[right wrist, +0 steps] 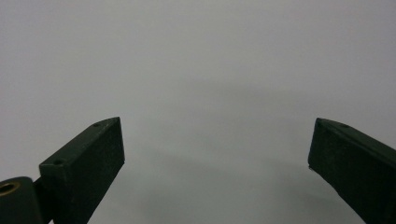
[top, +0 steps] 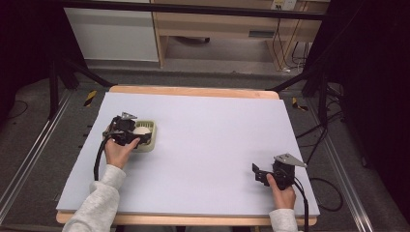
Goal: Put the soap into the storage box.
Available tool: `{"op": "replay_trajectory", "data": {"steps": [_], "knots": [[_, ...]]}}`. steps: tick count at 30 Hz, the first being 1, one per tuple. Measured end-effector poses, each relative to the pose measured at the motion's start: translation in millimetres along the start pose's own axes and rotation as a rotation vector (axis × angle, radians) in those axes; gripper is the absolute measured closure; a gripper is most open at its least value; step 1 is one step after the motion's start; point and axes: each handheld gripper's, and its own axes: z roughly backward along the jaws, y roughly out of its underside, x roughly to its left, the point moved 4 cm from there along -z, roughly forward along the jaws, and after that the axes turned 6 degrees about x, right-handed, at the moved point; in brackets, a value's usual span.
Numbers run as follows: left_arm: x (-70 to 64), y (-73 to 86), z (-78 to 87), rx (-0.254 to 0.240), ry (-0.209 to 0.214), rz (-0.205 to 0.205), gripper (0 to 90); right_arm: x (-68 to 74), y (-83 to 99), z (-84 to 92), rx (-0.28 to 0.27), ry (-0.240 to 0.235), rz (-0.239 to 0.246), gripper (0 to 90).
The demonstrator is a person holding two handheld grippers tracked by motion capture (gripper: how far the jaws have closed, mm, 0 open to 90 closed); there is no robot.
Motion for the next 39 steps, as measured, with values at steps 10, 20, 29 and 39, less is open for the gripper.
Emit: {"op": "replay_trajectory", "data": {"steps": [10, 20, 29, 39], "knots": [[-4.4, -2.2, 14.7, -0.049, 0.008, -0.005, 21.2, 0.2, 0.0, 0.3, 0.001, -0.001, -0.003, 4.0], [-11.1, 5.1, 37.5, -0.097, 0.025, -0.032, 19.6, 0.4, 0.0, 0.6, -0.001, -0.001, -0.006, 4.0], [-17.2, 29.7, 57.4, -0.132, 0.074, -0.048, 18.7, -0.1, 0.1, 0.9, -0.007, 0.003, -0.005, 3.8], [-14.8, 67.1, 66.5, -0.123, 0.071, -0.044, 18.5, 0.9, 0.1, 0.8, -0.004, 0.001, -0.001, 3.8]]}}
